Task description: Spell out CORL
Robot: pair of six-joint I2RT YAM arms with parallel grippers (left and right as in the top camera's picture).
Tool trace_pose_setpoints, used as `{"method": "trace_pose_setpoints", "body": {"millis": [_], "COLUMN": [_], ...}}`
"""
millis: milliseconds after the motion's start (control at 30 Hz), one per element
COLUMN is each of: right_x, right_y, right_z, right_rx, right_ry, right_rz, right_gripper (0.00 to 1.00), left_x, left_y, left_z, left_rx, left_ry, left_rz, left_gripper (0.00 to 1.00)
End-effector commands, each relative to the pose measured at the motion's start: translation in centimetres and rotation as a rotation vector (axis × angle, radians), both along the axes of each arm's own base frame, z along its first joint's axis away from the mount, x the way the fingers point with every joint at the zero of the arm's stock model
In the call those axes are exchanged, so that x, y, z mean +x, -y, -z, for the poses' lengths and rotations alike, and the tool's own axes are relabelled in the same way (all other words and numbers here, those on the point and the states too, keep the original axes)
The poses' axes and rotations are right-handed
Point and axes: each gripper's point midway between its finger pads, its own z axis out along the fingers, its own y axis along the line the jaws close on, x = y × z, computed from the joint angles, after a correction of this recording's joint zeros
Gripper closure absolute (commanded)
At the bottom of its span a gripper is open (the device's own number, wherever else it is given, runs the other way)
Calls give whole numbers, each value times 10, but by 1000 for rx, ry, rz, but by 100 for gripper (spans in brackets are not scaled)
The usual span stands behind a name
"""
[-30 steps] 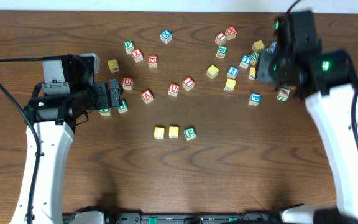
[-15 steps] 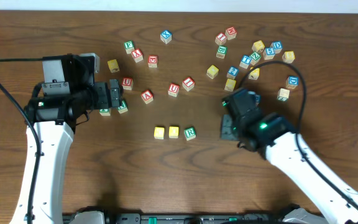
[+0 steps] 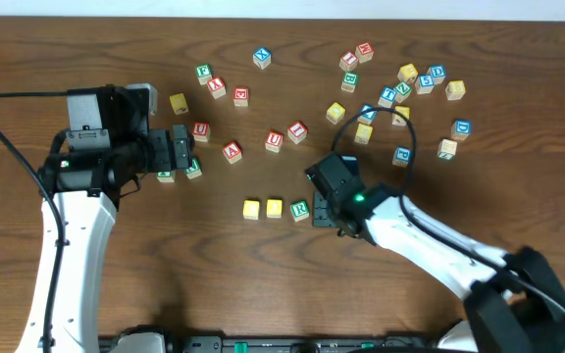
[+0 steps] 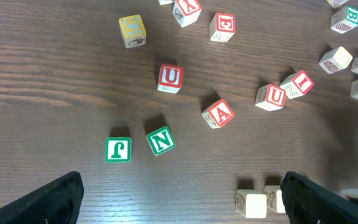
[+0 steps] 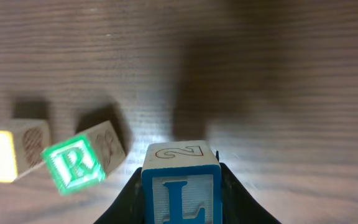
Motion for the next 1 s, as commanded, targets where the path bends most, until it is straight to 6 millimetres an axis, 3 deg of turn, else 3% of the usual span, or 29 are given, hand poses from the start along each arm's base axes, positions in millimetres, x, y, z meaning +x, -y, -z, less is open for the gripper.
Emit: {"method": "trace_pose_setpoints", "body": {"millis": [0,367,967], "right_x": [-3,10,4], "right_y": [-5,-14,-8], "right_z": [17,22,25], "right_rx": [-1,14,-24], "right_ry": [-34,12,-8], "right_rz": [4,-37,-57], "right_gripper": [97,97,99], "left_x": [4,4,4], "left_y": [-3,-3,-3], "left_z": [-8,-8,-8], "left_rx": [14,14,14], "left_ry": [23,23,23], "left_rz": [6,6,6], "left_gripper": [0,0,0]}}
